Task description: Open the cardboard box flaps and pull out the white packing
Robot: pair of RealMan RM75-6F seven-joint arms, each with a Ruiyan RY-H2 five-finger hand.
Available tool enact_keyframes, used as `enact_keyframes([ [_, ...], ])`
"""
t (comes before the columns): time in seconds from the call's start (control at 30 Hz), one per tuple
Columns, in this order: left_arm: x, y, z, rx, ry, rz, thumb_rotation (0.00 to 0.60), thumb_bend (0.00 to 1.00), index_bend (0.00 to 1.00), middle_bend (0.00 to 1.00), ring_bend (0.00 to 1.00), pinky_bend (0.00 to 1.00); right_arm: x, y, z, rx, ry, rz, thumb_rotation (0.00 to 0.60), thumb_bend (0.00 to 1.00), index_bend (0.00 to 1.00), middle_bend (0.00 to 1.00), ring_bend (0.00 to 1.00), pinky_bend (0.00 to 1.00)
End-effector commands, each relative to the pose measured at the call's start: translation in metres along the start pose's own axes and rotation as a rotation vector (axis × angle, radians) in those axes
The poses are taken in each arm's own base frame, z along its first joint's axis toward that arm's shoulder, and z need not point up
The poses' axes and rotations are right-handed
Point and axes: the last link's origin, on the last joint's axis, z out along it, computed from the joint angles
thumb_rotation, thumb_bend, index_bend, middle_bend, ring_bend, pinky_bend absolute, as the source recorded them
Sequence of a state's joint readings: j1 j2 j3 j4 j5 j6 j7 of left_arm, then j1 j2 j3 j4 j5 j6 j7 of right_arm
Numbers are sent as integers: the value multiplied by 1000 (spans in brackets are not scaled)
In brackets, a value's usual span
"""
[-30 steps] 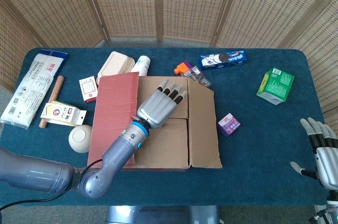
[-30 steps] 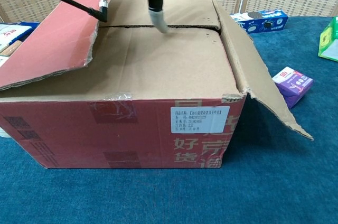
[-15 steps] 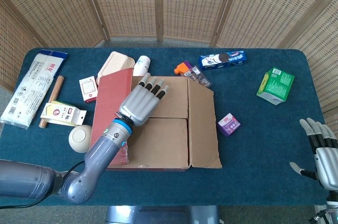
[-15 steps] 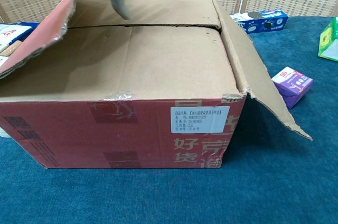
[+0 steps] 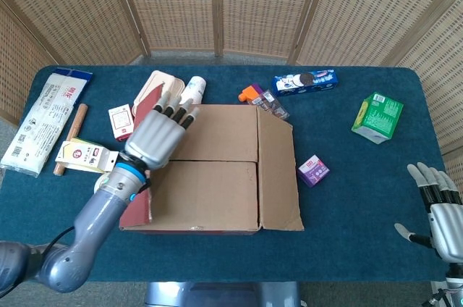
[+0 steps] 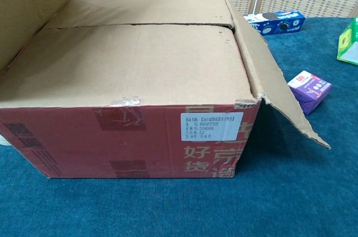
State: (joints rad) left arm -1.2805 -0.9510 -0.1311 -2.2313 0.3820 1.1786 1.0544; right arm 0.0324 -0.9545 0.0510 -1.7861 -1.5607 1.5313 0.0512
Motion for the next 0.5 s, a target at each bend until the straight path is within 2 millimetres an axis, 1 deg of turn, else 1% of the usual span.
enact_keyframes([
  [0.03,-4,-16,-12,30,-7,-9,600,161,0,0,0,0,0,-1,-1,4,-3,2,600,0,0,0,0,0],
  [0.3,-12,-53,-34,96,-11,-29,600,161,0,0,0,0,-1,-4,-2,18,-6,4,600,0,0,0,0,0],
  [0.5,-19,-74,-47,126,-16,-33,600,160,0,0,0,0,-2,-6,-3,23,-10,3,600,0,0,0,0,0],
])
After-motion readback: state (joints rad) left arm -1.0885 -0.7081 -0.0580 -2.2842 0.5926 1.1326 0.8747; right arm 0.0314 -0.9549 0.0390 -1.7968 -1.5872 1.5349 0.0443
